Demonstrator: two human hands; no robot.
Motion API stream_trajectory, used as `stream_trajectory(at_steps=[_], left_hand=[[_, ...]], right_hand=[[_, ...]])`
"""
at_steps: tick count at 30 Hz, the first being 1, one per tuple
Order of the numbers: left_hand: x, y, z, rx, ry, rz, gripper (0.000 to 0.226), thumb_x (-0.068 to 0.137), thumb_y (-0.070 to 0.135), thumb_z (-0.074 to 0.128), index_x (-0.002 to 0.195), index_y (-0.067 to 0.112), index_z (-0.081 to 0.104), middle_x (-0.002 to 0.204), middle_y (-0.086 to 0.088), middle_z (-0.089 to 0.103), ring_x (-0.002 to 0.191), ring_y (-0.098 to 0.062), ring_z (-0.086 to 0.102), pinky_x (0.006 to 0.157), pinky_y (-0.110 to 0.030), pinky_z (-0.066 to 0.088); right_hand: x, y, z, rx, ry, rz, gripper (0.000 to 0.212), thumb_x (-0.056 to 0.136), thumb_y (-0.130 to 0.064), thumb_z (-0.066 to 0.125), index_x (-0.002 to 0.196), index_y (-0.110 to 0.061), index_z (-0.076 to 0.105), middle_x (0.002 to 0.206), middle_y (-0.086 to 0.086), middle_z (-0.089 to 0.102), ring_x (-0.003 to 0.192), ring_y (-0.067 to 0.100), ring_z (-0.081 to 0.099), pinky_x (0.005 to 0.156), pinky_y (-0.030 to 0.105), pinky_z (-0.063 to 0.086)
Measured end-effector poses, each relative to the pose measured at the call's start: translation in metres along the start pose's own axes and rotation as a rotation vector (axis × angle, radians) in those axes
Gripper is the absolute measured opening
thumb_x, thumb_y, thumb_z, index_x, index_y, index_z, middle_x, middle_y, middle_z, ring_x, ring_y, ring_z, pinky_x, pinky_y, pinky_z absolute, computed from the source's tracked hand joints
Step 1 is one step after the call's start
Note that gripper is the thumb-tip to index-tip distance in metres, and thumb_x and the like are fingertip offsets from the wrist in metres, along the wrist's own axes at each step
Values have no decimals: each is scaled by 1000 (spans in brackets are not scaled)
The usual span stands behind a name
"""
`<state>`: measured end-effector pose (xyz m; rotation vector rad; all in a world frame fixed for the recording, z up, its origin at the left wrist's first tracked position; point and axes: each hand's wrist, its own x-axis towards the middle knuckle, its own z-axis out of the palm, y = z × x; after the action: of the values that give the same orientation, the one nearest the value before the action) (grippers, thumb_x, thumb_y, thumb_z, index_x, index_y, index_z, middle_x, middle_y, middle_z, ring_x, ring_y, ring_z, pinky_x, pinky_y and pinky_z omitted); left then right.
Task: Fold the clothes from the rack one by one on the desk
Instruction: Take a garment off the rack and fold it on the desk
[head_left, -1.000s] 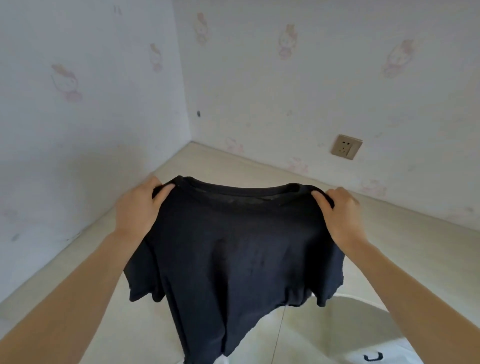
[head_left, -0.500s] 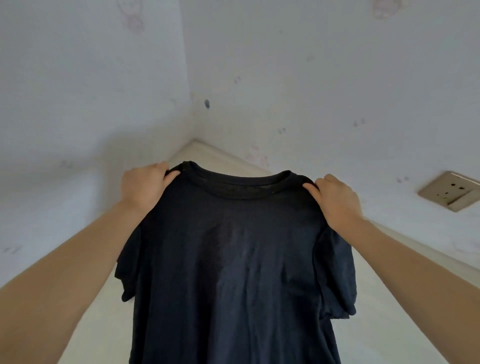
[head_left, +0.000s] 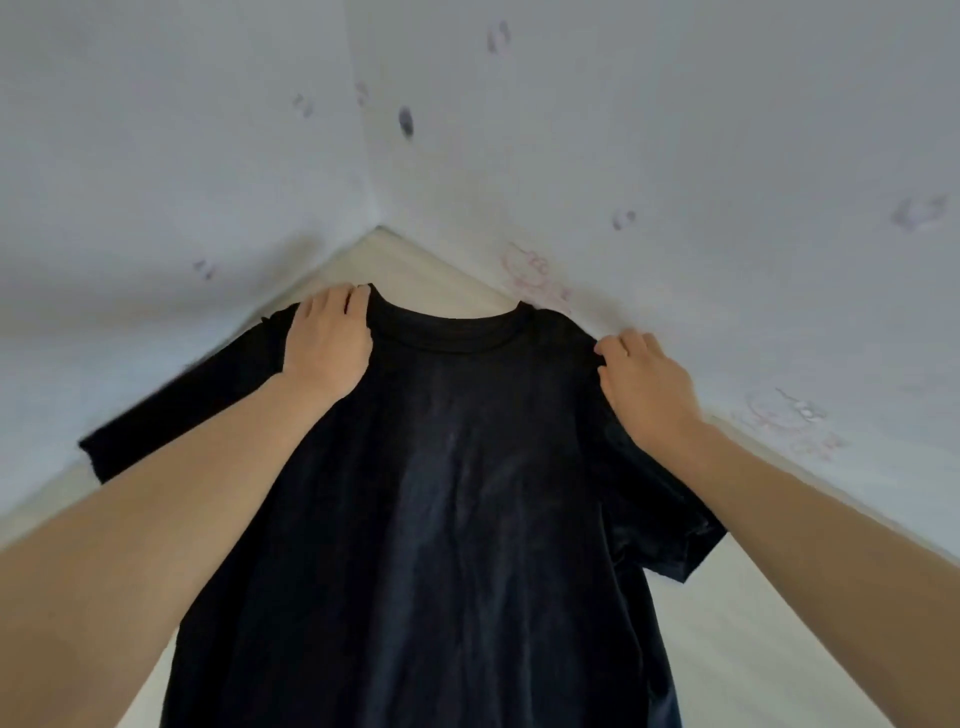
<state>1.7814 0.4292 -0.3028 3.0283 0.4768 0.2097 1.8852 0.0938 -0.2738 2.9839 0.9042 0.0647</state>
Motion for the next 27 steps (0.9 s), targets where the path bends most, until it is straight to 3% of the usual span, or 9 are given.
stream_trajectory(at_steps=[3,7,10,13,16,20,23,25,27], left_hand=[[-27,27,9,-46,-60,7,50,98,21,48,144,5,40,149,-16,39,140,-32,33,118,-45,22],[-72,78,14,-134,-119,-31,48,100,26,45,144,8,43,151,-12,39,143,-28,30,118,-43,19],[-115,124,12,-177,-116,-74,48,99,27,46,144,11,43,152,-9,39,144,-26,27,119,-44,18],[-167,178,9,-194,-119,-106,49,100,32,42,145,13,42,153,-5,38,146,-23,24,120,-45,14],[-216,237,3,-269,-209,-132,65,97,50,15,148,17,37,157,-1,30,148,-19,16,120,-40,6],[-261,295,6,-234,-366,-125,98,78,76,-17,155,20,3,161,4,-9,148,-19,-15,120,-39,-10],[-280,321,8,-138,-403,-131,94,79,74,-7,154,17,-8,160,0,-18,146,-23,-21,120,-44,-9],[-289,333,5,-112,-422,-144,88,85,68,6,155,16,-5,162,-2,-14,147,-25,-18,120,-47,-7],[-294,342,0,-119,-433,-138,80,94,62,23,155,17,-2,162,-1,-10,149,-26,-14,120,-48,-5]], right_hand=[[-31,14,8,20,-48,-33,19,96,-18,50,107,-6,60,104,11,56,97,31,53,66,43,50],[-74,41,15,76,-79,-27,25,97,-31,49,108,-12,61,107,5,55,97,25,53,74,37,50],[-103,61,19,81,-164,-27,36,98,-43,41,114,-15,59,116,1,55,102,21,53,81,33,49],[-123,78,16,122,-235,-60,45,101,-45,33,131,-17,52,135,-1,48,120,19,49,95,31,44],[-137,95,13,118,-311,-121,50,103,-43,27,144,-17,40,153,-1,32,138,16,34,108,30,34],[-150,120,13,119,-394,-149,52,104,-42,23,149,-17,31,159,-2,20,146,16,17,115,29,22],[-156,143,14,154,-345,-83,48,103,-42,25,134,-17,51,149,-2,40,136,19,38,107,32,38],[-154,148,12,110,-286,-29,49,102,-45,25,106,-13,62,120,3,61,108,25,59,83,37,51],[-149,150,8,80,-273,13,45,101,-44,27,87,-10,54,91,6,60,87,29,62,67,36,50]])
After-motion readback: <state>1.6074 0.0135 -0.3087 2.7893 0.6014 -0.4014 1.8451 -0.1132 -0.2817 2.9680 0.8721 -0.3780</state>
